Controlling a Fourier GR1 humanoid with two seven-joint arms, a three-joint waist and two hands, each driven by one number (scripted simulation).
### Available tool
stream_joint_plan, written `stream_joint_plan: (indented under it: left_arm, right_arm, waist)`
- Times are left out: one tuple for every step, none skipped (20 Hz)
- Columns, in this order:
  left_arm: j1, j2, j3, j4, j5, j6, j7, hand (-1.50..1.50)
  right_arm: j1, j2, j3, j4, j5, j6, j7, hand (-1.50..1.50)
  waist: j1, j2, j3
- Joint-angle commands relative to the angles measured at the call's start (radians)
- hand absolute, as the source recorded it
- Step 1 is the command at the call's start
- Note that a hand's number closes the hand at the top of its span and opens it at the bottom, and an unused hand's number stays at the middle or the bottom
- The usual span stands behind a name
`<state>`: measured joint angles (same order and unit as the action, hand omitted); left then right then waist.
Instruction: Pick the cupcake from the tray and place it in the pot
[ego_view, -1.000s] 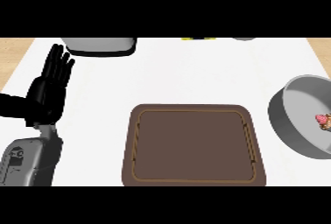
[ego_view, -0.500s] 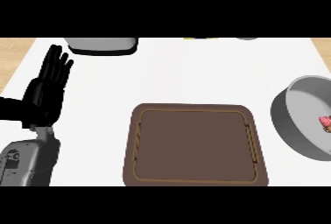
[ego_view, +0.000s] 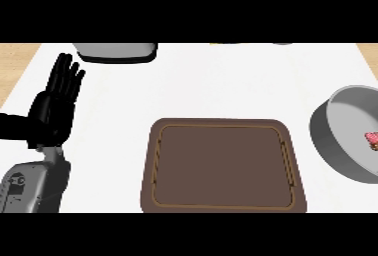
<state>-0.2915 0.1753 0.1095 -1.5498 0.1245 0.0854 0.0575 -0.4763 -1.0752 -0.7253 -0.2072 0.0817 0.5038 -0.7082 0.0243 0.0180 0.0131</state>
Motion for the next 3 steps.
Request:
stream_joint_plan:
  left_arm:
    - [0.012, -0.012, -0.004, -0.007, -0.004, 0.010, -0.005, 0.00]
    - [0.024, 0.017, 0.011, 0.004, 0.016, -0.030, -0.012, 0.00]
    - [0.003, 0.006, 0.006, 0.009, 0.000, -0.006, -0.016, 0.00]
  right_arm:
    - [0.044, -0.003, -0.018, 0.004, -0.021, 0.125, -0.114, -1.50]
    - [0.040, -0.028, -0.016, 0.008, -0.018, 0.119, -0.075, -1.50]
    - [0.046, -0.031, -0.020, 0.007, -0.023, 0.126, -0.076, -1.50]
  waist:
    - [-0.004, -0.001, 0.002]
    - [0.006, 0.002, 0.002]
    - [-0.003, 0.002, 0.001]
